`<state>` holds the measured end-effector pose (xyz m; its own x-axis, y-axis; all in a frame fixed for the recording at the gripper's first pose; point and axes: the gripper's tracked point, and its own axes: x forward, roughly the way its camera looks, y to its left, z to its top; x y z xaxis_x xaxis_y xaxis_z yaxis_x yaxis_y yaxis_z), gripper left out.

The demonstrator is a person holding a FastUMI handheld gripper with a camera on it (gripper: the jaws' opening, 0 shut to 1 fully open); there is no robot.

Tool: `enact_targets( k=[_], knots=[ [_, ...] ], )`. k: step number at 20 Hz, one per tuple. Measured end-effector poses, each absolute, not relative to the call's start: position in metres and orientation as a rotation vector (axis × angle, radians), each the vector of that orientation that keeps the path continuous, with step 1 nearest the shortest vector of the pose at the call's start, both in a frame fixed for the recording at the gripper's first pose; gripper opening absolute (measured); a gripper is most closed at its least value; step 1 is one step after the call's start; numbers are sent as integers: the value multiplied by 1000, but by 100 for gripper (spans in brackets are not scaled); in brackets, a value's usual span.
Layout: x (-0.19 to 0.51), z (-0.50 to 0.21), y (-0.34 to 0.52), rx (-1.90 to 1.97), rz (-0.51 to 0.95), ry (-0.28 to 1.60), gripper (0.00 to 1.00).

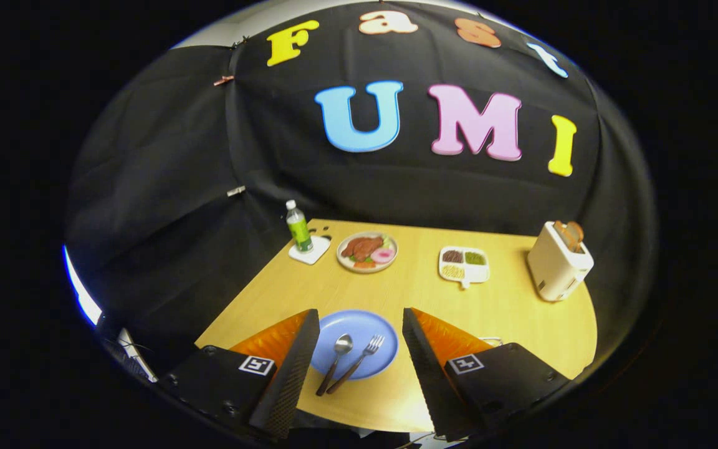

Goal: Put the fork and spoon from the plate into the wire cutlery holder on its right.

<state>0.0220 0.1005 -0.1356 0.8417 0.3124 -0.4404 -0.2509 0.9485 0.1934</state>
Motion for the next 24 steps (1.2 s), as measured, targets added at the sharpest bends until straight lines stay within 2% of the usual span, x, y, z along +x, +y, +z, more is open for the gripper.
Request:
enact_targets(
  k=[4, 6, 11, 13, 17, 19, 21, 23, 24],
  knots=[
    [24, -203, 125, 185, 325, 688, 85],
    [32, -236, 128, 202, 307, 762, 88],
    [50, -309, 139, 203, 270, 928, 88],
    [58, -329, 145, 191, 258, 967, 80],
    [75, -358, 153, 144, 241, 1014, 80],
    [82, -375, 151, 132, 218, 1044, 71],
    [86, -386, 153, 154, 198, 1072, 71],
    [89, -395, 152, 179, 171, 1101, 64],
    [97, -397, 148, 186, 147, 1086, 54]
  ],
)
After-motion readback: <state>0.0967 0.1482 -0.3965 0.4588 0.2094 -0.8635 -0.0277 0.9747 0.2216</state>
